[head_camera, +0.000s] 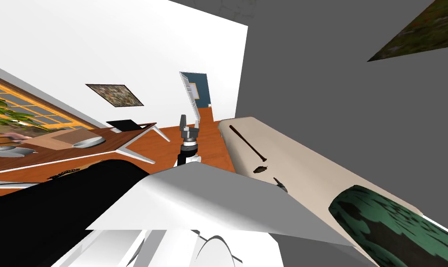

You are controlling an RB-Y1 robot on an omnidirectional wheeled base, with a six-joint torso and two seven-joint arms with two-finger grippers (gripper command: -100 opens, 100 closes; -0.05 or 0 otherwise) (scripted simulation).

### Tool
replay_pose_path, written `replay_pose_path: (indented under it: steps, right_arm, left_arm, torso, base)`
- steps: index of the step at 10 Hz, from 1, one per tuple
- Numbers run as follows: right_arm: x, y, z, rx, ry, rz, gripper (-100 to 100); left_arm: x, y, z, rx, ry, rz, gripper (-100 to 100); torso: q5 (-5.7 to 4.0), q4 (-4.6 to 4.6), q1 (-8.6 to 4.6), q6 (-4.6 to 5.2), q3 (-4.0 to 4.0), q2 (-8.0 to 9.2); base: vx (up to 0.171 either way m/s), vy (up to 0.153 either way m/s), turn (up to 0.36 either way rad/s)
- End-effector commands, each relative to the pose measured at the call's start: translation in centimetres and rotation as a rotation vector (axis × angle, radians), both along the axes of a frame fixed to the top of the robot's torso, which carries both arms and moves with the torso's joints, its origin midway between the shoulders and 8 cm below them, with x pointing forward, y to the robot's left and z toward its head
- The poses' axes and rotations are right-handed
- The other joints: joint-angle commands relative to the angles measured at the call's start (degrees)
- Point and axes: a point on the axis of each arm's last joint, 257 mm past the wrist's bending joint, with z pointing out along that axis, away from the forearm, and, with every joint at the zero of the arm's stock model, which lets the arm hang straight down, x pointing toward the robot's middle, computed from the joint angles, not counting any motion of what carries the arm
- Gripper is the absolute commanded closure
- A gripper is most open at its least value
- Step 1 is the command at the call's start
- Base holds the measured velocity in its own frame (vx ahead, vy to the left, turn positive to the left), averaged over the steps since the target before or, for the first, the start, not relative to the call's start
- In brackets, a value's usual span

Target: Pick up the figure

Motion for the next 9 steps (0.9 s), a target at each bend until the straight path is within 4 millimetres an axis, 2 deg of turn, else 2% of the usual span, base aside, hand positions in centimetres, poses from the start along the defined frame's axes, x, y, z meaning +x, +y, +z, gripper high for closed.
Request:
replay_pose_path:
  steps: [1, 2, 5, 6, 9]
  right_arm:
    - [-1.4, -1.4, -1.2, -0.091, 0.04, 0.042, -100]
    - [-1.4, -1.4, -1.2, -0.091, 0.04, 0.042, -100]
    - [-4.1, -3.8, -3.2, -0.239, 0.115, 0.117, -100]
    - [-4.1, -3.8, -3.2, -0.239, 0.115, 0.117, -100]
    - [-4.1, -3.8, -3.2, -0.239, 0.115, 0.117, -100]
  left_arm:
    - [0.0, 0.0, 0.0, 0.0, 0.0, 0.0, 0]
    - [0.0, 0.0, 0.0, 0.0, 0.0, 0.0, 0]
    - [0.0, 0.0, 0.0, 0.0, 0.0, 0.0, 0]
    - [0.0, 0.0, 0.0, 0.0, 0.0, 0.0, 0]
    - [0.0, 0.0, 0.0, 0.0, 0.0, 0.0, 0]
  torso:
    - [0.0, 0.0, 0.0, 0.0, 0.0, 0.0]
    - [0.0, -0.02, -0.02, -0.02, -0.06, -0.1]
    - [0.0, -0.01, -0.02, 0.0, -0.02, -0.04]
    - [0.0, -0.03, 0.01, 0.0, -0.08, -0.13]
    - [0.0, 0.07, 0.0, 0.06, 0.22, 0.4]
  base:
    - [0.135, 0.026, 0.315]
    - [0.101, 0.004, 0.08]
    - [0.114, 0.018, 0.21]
    - [0.088, 0.011, 0.07]
    - [-0.003, 0.004, -0.014]
